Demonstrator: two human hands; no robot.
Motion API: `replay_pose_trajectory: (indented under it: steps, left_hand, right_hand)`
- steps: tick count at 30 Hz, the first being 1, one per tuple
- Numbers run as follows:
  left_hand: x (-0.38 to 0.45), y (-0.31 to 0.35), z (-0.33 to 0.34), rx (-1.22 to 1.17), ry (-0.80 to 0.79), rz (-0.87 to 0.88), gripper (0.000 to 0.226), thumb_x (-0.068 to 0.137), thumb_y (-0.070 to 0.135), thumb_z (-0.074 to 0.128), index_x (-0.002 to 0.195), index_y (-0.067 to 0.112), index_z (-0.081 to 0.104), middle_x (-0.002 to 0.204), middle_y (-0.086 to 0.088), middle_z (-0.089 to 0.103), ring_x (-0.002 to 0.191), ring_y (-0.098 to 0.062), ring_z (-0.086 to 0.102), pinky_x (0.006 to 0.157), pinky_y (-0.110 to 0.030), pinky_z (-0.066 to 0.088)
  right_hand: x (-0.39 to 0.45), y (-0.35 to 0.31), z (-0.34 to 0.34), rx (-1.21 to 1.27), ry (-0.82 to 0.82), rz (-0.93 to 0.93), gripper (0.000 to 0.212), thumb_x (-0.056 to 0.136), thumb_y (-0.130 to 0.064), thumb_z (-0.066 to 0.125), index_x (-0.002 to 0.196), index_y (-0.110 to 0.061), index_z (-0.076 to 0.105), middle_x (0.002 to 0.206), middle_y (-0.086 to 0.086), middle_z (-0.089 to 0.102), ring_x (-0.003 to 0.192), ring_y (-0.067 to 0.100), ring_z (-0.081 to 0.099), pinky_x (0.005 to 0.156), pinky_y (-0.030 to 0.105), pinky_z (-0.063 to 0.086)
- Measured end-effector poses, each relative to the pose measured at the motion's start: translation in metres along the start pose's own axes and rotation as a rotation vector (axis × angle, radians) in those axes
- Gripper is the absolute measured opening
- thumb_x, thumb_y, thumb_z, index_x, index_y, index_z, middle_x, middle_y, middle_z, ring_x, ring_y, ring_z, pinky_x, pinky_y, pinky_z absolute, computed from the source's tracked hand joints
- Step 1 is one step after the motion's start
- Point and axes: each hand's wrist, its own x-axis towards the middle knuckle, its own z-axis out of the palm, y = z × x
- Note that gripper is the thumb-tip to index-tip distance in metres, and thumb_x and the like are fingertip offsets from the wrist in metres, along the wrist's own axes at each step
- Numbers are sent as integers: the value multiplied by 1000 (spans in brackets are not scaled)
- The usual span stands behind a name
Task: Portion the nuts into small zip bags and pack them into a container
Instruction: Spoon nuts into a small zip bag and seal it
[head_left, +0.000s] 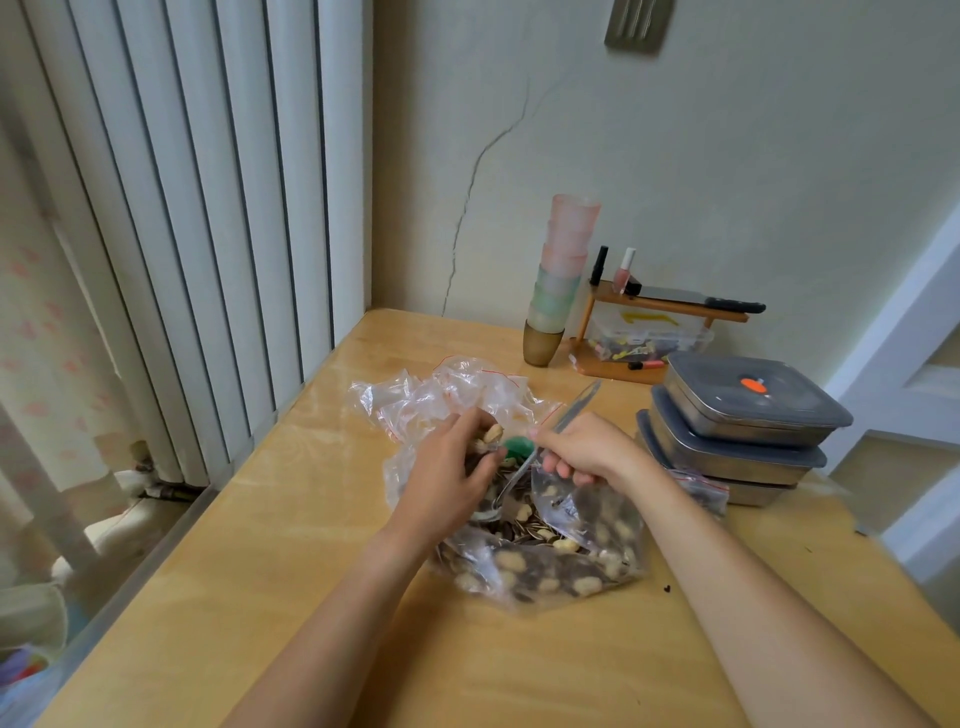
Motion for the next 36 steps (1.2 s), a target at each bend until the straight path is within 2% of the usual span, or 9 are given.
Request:
replay_pose_trajectory:
  steps: [3,8,12,14,17,22,26,33,36]
  left_hand:
    - [0,1,0,10,20,22,16,93,31,70,103,31,58,97,8,55,82,-7,56,71,-24,45]
    - [-1,3,-3,-33,72,24,20,89,20,76,107,23,67,107,8,50,101,6,50,80,-7,43]
    - [-1,0,-4,-49,69,-8,41,89,21,74,123,30,52,111,9,55,104,-6,58,84,-19,49]
    - [-2,2,-3,-23,76,32,40,90,18,73,120,29,50,110,10,55,105,-3,54,86,-20,46]
    - [-4,8,-4,21,82,61,24,91,16,73,109,21,58,105,7,52,99,14,45,78,-6,38]
    - [-4,6,-5,47,64,82,20,88,28,74,103,24,61,105,7,52,99,8,49,77,-8,43]
    - [-3,11,-8,58,98,81,5,95,28,66,96,23,64,103,5,57,97,5,50,76,-1,33]
    - [-2,6,-10,145,-6,92,16,94,40,61,94,25,68,104,7,58,86,-8,58,77,-23,48]
    - [-1,3,-13,154,-79,111,18,90,29,58,103,22,68,112,5,57,91,-10,59,83,-28,50]
  right_hand:
    - [-4,-9,-1,-73,12,-52,45,100,-43,60,77,-8,76,57,-2,64,39,12,48,48,22,40]
    - [-16,-33,1,315,-206,-195,29,106,-28,58,98,-5,72,77,6,70,49,9,55,46,20,37]
    - [-19,-39,1,435,-299,-111,28,102,-24,65,108,4,69,76,7,70,50,8,57,45,15,39]
    - [-16,-38,2,460,-298,-66,19,99,-17,69,101,2,71,71,5,69,49,8,55,42,14,38]
    - [-10,-38,6,426,-287,-8,9,94,-8,71,92,1,71,73,8,69,51,9,56,40,15,38]
    - [-14,-45,6,332,-178,-22,16,89,2,60,76,-2,69,63,11,62,40,7,50,39,15,34]
    - [-18,-47,2,281,-126,-106,11,89,2,63,93,7,72,76,16,69,46,9,53,40,16,35]
    - [-14,-42,3,97,-68,-205,12,90,-7,66,84,-4,75,80,18,74,58,12,58,54,23,44]
    - [-14,-40,4,57,-35,-263,12,92,-10,63,89,-11,74,86,18,77,62,12,63,61,26,50]
